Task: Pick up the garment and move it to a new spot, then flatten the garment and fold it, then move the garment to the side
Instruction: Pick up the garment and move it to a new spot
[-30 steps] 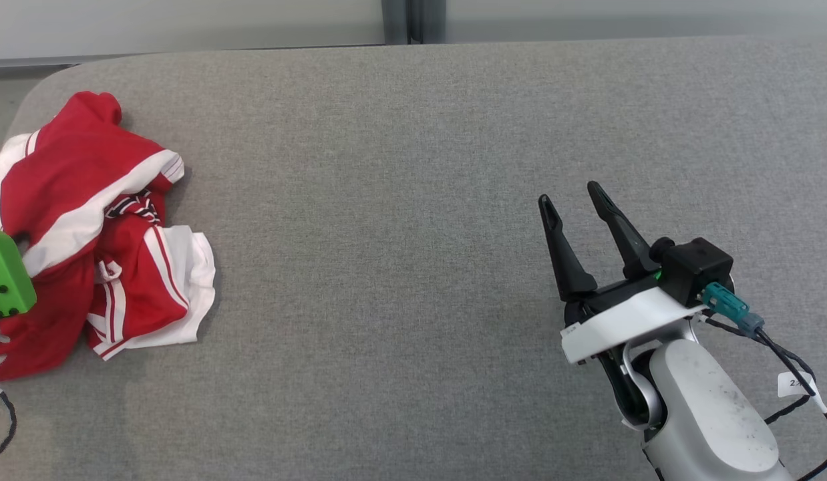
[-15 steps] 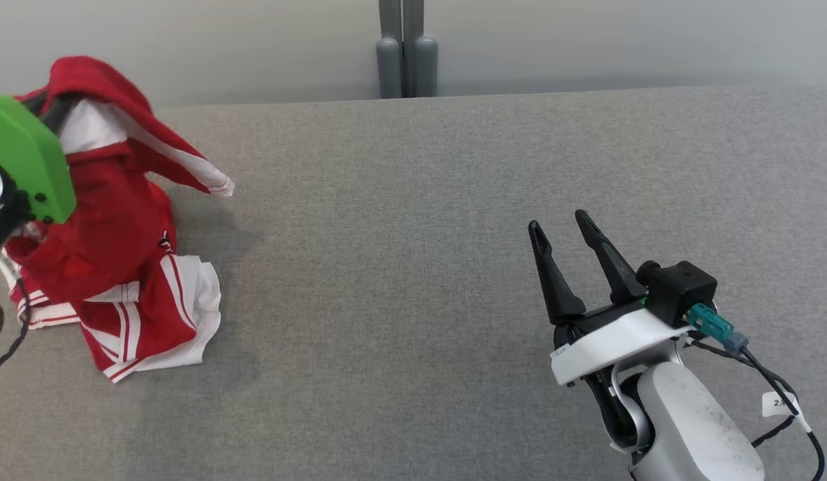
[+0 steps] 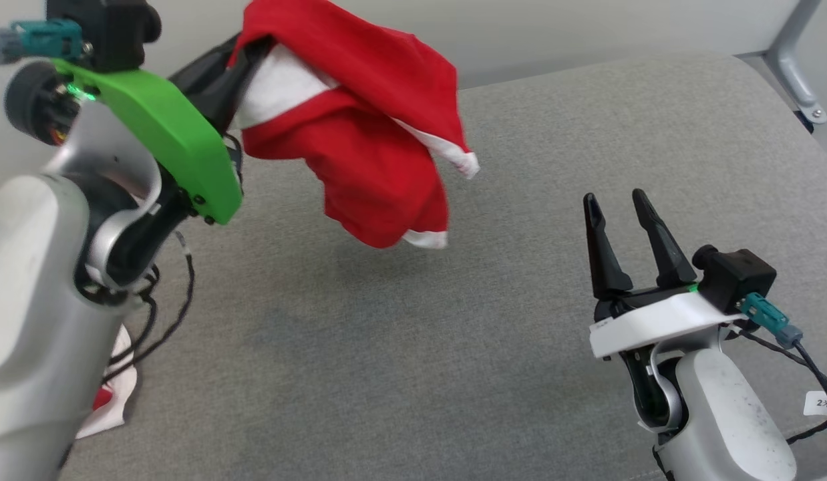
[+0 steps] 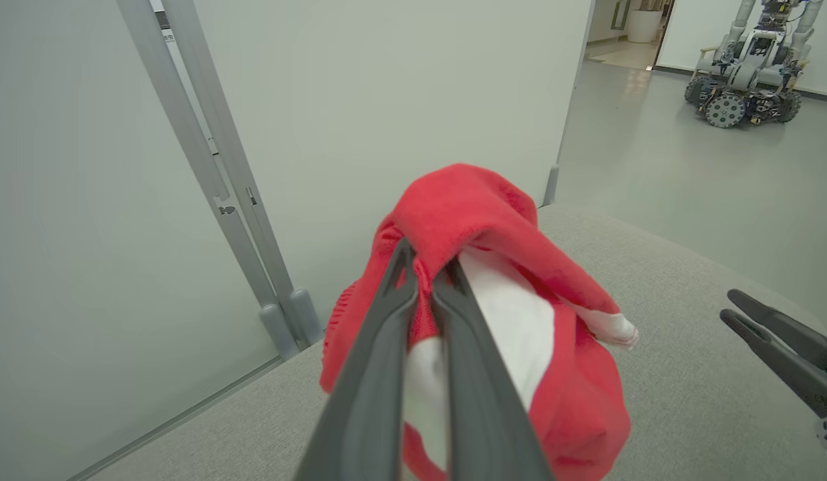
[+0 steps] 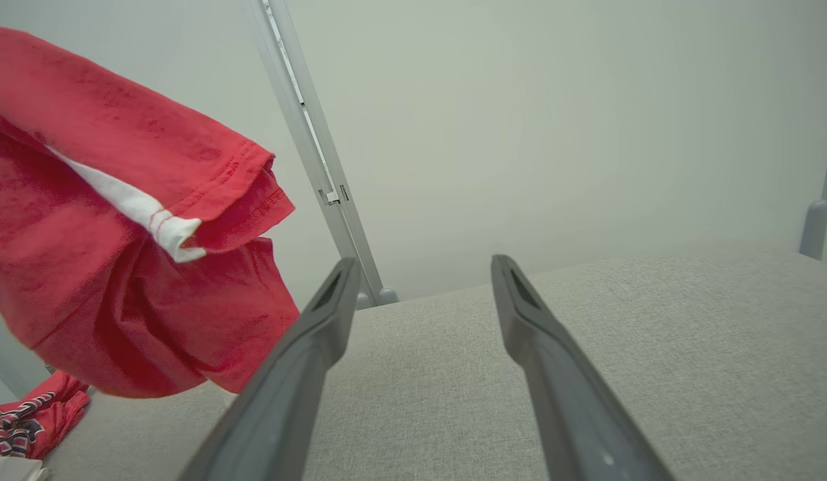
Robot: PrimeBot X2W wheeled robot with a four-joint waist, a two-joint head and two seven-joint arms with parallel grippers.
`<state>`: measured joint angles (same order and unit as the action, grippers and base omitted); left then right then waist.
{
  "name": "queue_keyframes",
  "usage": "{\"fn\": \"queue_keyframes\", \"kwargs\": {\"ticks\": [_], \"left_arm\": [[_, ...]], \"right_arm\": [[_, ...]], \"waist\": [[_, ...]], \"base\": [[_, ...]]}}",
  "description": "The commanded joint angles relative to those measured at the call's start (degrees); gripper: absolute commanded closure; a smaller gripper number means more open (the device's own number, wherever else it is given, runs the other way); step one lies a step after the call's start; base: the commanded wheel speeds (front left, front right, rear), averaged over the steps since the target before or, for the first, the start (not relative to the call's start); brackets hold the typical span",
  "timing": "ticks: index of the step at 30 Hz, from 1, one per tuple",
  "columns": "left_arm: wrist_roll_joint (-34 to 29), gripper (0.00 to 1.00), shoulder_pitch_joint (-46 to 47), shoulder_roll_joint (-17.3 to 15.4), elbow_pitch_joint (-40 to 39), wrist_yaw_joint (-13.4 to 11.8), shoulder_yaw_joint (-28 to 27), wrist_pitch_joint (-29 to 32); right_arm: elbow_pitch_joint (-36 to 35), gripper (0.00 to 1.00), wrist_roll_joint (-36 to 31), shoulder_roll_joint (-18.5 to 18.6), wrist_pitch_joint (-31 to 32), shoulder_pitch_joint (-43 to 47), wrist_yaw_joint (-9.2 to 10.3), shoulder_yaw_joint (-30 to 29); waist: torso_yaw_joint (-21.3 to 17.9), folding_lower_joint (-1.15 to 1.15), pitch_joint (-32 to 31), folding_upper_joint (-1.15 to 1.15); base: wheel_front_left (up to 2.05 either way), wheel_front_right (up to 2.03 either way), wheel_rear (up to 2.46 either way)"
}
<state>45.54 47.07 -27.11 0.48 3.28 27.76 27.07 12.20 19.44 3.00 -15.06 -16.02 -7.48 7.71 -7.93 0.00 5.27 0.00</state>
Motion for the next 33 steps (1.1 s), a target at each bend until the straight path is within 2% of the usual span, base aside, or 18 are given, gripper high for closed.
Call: {"fn": "queue_keyframes", "kwargs": {"ticks": [1, 6, 13, 14, 16, 21, 24, 28, 33], "left_arm": [[-0.1, 1.0, -2.7, 1.1, 0.0, -1.0, 0.2, -1.6], [-1.9, 1.0, -10.7, 4.3, 4.8, -2.0, 1.2, -10.5], [-3.4, 1.0, -18.2, 8.5, 23.4, 0.5, 3.6, -22.4], [-3.7, 0.88, -18.4, 9.0, 25.4, 0.9, 4.1, -23.3], [-3.6, 0.0, -18.5, 10.0, 28.9, 1.4, 4.2, -25.7], [-4.7, 0.0, -17.7, 11.9, 32.3, 2.4, 5.1, -31.0], [-5.3, 0.0, -17.5, 11.5, 31.4, 2.4, 4.9, -33.3], [-5.5, 0.0, -18.6, 10.2, 27.6, 0.9, 3.9, -35.5], [-4.4, 0.0, -22.8, 7.0, 20.5, -3.3, 0.2, -37.6]], "right_arm": [[-0.4, 0.0, -0.5, 0.0, -0.2, 0.1, -0.02, -0.9], [-1.0, 0.0, -1.0, 0.0, -0.2, -0.3, -0.02, -2.9], [-0.8, 0.0, -1.2, 0.0, -0.2, -0.6, -0.02, -2.3], [-0.8, 0.0, -1.2, 0.1, -0.2, -0.6, -0.02, -2.1], [-0.6, 0.0, -1.4, 0.4, -0.2, -0.4, -0.02, -1.9], [-0.4, 0.0, -1.4, 1.2, -0.2, 0.6, -0.02, -1.6], [-0.2, 0.0, -1.5, 1.4, -0.2, 1.1, -0.02, -1.5], [0.0, 0.0, -1.5, 1.6, -0.2, 2.0, -0.02, -1.0], [-0.3, 0.0, -1.4, 1.7, -0.2, 2.4, -0.02, -0.3]], "waist": [[-4.1, 0.0, 1.5, 0.0], [-6.1, 0.0, 2.9, 0.0], [-6.2, 0.0, 3.2, 0.0], [-5.9, 0.0, 3.0, 0.0], [-5.2, 0.0, 2.6, 0.0], [-2.3, 0.0, 1.1, 0.0], [-0.6, 0.0, 0.0, 0.0], [1.6, 0.0, -1.3, 0.0], [3.1, 0.0, -2.3, 0.0]], "base": [[0.0, 0.0, 0.0], [0.0, 0.0, 0.0], [0.0, 0.0, 0.0], [0.0, 0.0, 0.0], [0.0, 0.0, 0.0], [0.0, 0.0, 0.0], [0.0, 0.0, 0.0], [0.0, 0.0, 0.0], [0.0, 0.0, 0.0]]}}
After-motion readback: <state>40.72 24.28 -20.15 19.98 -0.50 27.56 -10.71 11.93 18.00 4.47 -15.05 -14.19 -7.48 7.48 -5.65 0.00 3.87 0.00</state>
